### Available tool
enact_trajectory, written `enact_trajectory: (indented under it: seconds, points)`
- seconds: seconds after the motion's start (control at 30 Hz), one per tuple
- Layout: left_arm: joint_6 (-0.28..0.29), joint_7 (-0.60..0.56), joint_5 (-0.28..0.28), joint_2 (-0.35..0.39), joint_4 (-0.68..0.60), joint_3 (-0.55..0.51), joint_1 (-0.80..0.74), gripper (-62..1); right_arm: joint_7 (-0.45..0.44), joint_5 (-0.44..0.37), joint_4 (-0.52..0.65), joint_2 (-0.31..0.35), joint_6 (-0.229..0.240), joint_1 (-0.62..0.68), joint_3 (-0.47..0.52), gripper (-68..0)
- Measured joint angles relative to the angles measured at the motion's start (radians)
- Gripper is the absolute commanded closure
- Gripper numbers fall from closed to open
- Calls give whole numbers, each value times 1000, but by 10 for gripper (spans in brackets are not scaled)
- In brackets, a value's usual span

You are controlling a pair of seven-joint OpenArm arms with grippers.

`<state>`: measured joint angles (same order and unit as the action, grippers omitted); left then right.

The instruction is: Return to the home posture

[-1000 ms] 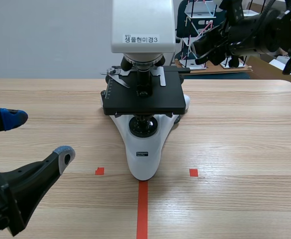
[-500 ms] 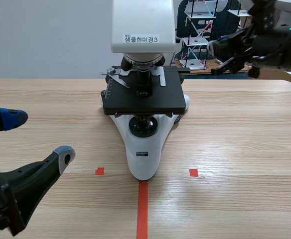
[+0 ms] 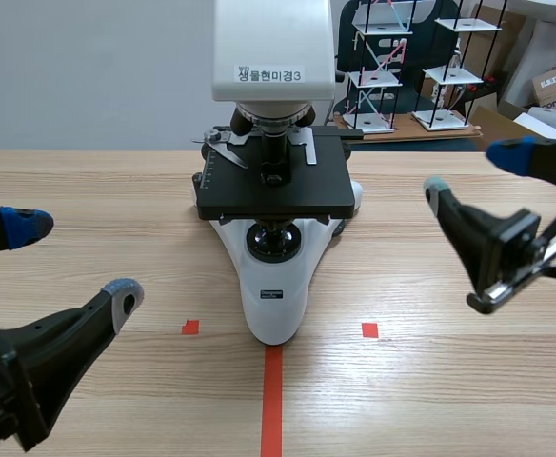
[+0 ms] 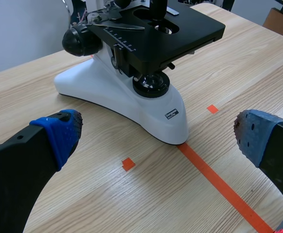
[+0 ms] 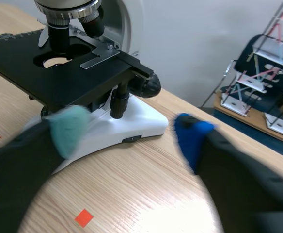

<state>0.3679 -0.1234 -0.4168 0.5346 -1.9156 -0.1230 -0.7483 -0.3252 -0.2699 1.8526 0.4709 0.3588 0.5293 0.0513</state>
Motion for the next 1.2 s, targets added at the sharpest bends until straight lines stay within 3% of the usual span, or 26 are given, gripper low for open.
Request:
enact_trajectory:
  seconds: [0.1, 0.13, 0.3, 0.43, 1.2]
  points:
    - [0, 0, 0, 0, 0, 0, 0, -623, -95, 0, 30, 0, -84, 115, 31, -578]
    - [0, 0, 0, 0, 0, 0, 0, -623, -117, -1, 40, 0, -92, 147, 45, -578]
    - [0, 0, 0, 0, 0, 0, 0, -623, -156, 33, 72, -43, -89, 260, 113, -578]
    - [0, 0, 0, 0, 0, 0, 0, -623, -153, 66, 72, -76, -85, 266, 117, -578]
    - [0, 0, 0, 0, 0, 0, 0, -623, -153, 71, 72, -75, -71, 250, 117, -578]
